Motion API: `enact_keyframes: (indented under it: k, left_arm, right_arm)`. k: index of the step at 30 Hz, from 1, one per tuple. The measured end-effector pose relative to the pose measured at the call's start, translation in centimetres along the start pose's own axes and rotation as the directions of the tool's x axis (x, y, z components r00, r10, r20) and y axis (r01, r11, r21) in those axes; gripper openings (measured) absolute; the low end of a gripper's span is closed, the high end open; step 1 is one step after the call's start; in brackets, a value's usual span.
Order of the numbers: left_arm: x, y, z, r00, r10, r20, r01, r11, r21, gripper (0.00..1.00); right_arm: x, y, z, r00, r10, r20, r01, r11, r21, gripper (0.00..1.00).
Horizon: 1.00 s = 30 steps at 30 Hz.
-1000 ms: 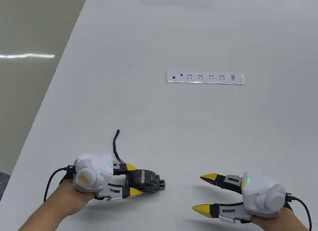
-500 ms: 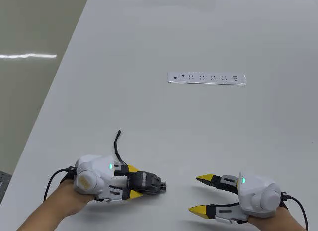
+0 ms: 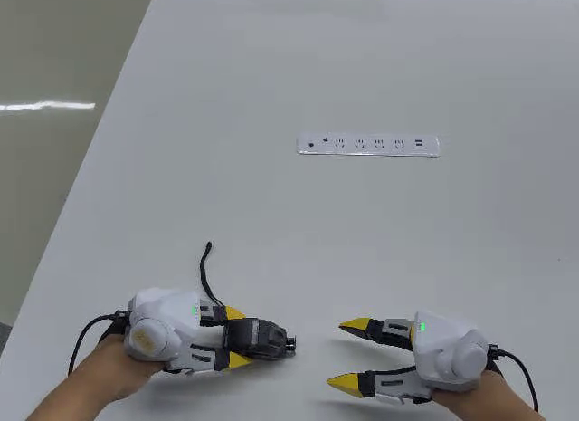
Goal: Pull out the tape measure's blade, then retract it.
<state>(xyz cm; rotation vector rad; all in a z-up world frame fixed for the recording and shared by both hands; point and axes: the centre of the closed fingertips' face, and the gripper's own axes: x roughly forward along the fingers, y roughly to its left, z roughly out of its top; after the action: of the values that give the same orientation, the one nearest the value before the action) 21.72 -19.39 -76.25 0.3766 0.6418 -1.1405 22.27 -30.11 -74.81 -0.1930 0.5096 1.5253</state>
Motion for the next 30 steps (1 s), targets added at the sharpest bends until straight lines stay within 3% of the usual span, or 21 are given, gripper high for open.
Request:
enact_keyframes:
  k: [30]
  left_arm:
    - [0.0,0.0,-0.1,1.0000,-0.002,0.004,0.002,1.000,-0.017,0.30]
  right_arm:
    - [3.7,0.0,0.4,0.9990,0.040,0.018,-0.039,0.998,-0.045,0.40]
